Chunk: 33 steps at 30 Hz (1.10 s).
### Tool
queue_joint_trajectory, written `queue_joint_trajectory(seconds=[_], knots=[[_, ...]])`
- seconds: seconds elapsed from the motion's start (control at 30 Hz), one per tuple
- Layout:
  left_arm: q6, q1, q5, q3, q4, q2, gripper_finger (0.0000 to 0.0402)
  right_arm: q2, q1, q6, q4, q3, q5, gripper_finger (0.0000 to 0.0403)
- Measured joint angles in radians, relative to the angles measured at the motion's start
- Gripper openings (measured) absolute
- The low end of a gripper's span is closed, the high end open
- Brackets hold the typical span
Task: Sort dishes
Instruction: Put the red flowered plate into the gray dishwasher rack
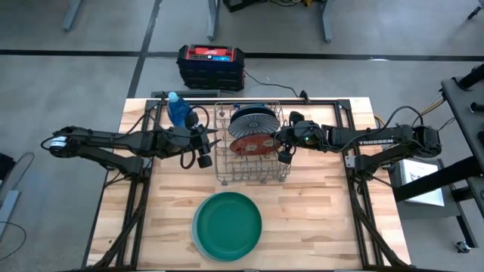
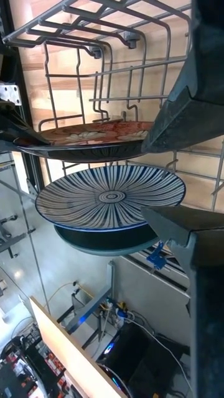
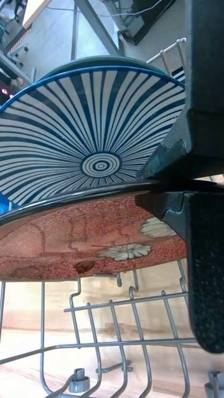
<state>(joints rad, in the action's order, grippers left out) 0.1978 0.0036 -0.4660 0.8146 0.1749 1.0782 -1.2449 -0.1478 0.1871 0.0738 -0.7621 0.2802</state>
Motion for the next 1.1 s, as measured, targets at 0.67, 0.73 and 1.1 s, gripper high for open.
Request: queue_joint_trajectory(seconds=[0.67,0.73,1.1], knots=[[0.000,0.000,0.000,0.000,0.001,0.000,0.0139,-0.001,-0.002,-0.038,-0.015,0.002,0.004,0.0064],[0.000,0.000,0.000,0.000,0.001,0.000,0.0139,-0.001,-0.002,-0.039,-0.022,0.002,0.004,0.0072],[-0.001,0.000,0.000,0.000,0.006,0.000,0.0139,0.002,-0.003,-0.085,-0.032,0.001,0.010,0.0142]])
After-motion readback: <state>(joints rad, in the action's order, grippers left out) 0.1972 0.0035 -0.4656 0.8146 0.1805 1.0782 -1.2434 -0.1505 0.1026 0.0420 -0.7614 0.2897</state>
